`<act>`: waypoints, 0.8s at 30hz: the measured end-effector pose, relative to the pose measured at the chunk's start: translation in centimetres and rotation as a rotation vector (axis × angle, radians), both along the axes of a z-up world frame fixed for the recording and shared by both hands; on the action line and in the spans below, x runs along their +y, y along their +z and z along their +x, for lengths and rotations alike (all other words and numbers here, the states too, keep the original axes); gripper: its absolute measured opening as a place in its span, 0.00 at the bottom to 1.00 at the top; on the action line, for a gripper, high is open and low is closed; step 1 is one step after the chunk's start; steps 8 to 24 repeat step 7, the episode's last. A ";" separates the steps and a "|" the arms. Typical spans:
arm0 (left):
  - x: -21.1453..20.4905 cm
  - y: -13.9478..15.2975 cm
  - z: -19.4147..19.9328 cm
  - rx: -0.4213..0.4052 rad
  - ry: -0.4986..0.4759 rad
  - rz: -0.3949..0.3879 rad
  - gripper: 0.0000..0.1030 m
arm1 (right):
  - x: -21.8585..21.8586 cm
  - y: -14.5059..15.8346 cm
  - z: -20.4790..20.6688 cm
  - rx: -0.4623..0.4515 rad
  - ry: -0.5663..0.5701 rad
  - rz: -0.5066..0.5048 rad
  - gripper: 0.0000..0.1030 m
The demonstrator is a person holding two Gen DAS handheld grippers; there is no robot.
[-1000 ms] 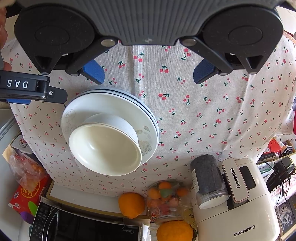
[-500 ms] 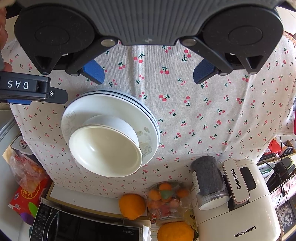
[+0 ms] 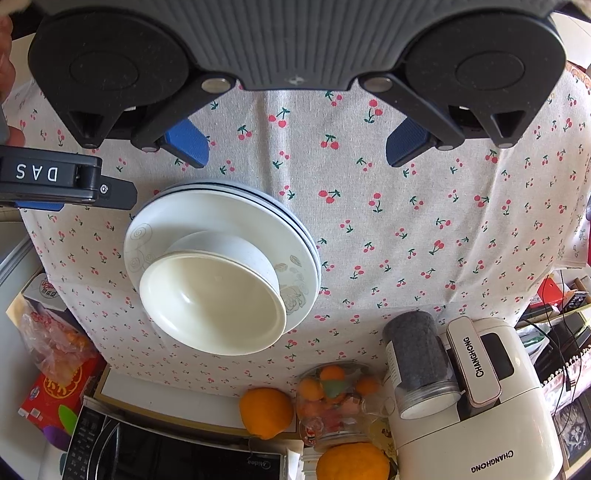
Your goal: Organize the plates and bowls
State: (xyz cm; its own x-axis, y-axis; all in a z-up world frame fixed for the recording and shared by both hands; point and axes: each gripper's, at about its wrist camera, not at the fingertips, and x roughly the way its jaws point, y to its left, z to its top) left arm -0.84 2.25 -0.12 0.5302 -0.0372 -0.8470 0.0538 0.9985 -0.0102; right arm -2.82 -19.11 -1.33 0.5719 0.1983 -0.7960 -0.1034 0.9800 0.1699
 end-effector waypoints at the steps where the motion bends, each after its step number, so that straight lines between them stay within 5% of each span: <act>1: 0.0 0.0 -0.1 0.001 0.000 0.000 1.00 | 0.0 0.0 0.0 0.000 0.000 0.000 0.95; 24: 0.5 0.3 0.3 -0.004 0.011 -0.015 1.00 | -0.1 0.0 0.0 -0.007 -0.010 -0.008 0.95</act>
